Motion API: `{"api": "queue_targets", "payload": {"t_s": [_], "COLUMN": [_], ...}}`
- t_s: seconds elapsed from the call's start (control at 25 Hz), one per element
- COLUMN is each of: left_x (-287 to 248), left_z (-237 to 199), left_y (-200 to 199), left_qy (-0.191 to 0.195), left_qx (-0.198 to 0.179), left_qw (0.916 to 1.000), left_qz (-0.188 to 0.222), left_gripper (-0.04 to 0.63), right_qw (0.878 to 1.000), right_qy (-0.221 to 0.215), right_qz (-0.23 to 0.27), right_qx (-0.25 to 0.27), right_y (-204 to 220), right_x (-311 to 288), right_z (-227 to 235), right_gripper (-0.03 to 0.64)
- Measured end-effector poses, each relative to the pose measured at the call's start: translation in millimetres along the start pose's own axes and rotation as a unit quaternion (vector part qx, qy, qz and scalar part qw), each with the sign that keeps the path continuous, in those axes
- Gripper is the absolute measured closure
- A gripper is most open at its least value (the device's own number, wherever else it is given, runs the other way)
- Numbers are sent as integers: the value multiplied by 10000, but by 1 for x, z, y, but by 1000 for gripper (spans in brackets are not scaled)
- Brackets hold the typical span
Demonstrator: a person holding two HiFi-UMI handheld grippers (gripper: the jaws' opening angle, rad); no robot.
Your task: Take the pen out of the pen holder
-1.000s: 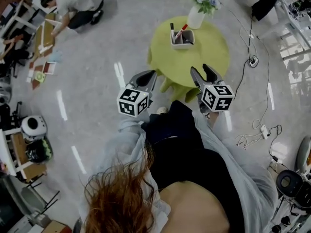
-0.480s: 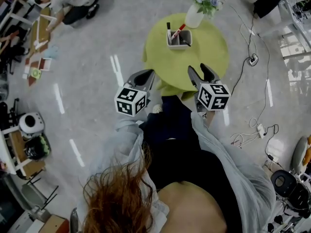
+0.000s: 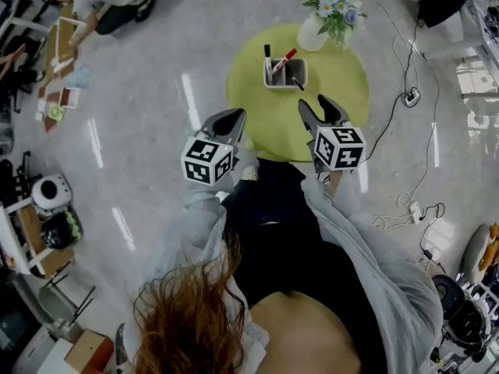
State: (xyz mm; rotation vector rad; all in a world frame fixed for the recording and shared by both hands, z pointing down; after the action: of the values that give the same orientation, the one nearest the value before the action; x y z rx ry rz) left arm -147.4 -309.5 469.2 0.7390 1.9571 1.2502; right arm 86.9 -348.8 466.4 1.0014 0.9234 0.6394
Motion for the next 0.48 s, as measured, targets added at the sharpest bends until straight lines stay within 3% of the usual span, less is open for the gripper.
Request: {"api": "queue_targets", "payload": {"t_s": [0.48], "left_x": [-38], "left_z": [-28], "left_y": [0], "left_qy": [-368], "left_qx": [173], "left_qw": [9988], "left_qz": [-270], "left_gripper": [578], "right_qw": [9985], "right_qy": [-435], "right_qz": [-325], "right_qx": [76], "right_y": [-22], "right_x": [-83], "right_z": [34], "right_gripper": [397]}}
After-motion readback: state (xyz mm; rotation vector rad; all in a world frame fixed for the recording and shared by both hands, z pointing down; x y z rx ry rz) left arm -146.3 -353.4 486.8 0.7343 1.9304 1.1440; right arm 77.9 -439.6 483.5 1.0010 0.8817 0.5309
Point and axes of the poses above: the fingertips, and each gripper's own axes: x backward along the fingers, z to its right, y out of its underside, the point moved 7 cm from there along x, backward along the fingers, and after that the axes turned 11 degrees about z, right-handed, at the moved point
